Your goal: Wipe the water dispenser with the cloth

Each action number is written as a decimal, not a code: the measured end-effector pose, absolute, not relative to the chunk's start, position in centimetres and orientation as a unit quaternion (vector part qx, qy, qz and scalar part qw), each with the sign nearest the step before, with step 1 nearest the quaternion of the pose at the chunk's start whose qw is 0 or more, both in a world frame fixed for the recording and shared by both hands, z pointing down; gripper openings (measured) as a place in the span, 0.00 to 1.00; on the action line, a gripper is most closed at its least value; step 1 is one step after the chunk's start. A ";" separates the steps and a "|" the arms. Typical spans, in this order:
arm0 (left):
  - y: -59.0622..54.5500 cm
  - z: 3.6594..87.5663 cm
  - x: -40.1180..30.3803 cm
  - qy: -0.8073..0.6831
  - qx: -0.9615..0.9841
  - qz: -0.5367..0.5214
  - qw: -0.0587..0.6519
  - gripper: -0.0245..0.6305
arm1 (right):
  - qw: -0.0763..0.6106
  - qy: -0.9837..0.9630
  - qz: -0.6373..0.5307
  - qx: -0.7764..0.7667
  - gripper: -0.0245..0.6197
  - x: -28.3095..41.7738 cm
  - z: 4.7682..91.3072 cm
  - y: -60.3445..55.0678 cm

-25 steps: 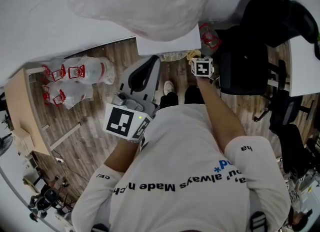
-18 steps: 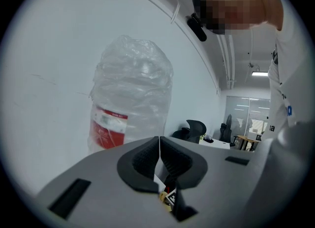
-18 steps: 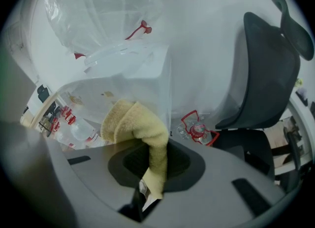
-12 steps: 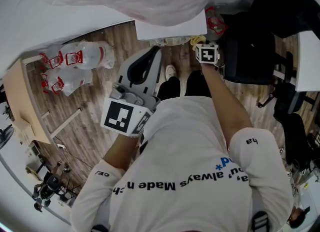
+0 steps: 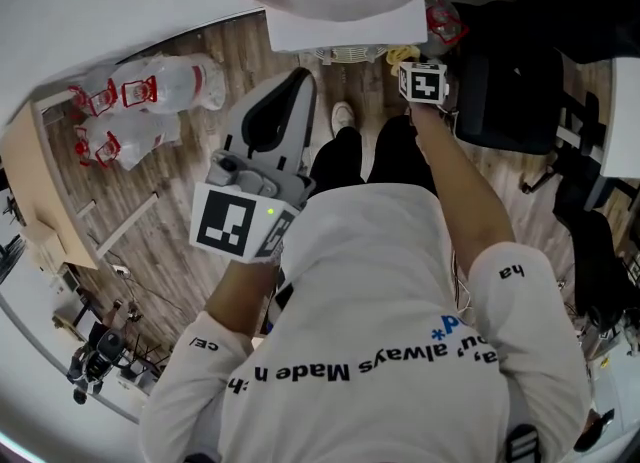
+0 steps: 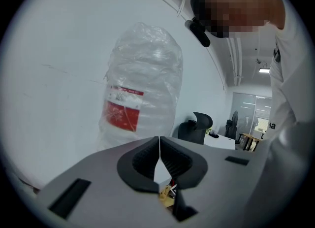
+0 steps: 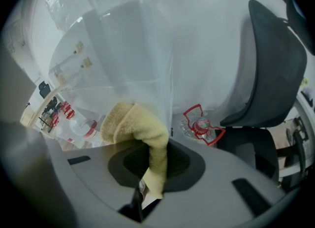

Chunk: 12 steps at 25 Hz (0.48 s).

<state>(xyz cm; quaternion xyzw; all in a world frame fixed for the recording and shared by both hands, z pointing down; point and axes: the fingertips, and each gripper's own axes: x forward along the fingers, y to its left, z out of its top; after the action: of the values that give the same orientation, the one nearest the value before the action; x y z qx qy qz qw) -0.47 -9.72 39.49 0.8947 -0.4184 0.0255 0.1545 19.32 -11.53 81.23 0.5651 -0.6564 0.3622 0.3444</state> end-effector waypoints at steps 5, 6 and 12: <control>-9.9 41.1 -1.2 -0.425 0.891 0.032 0.156 0.08 | 0.348 -0.658 0.361 0.562 0.13 19.3 82.0 -11.8; -9.9 41.5 -1.2 -0.426 0.890 0.033 0.157 0.08 | 0.347 -0.659 0.362 0.561 0.13 19.3 82.5 -11.8; -9.6 43.4 -1.0 -0.427 0.889 0.036 0.162 0.08 | 0.350 -0.659 0.360 0.560 0.13 19.5 83.7 -11.8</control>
<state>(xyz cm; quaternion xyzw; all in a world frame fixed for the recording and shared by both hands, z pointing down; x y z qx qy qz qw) -1.04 -9.64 43.44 0.8890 -0.4267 0.0360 0.1621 19.51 -11.76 83.67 0.5600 -0.6586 0.3603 0.3504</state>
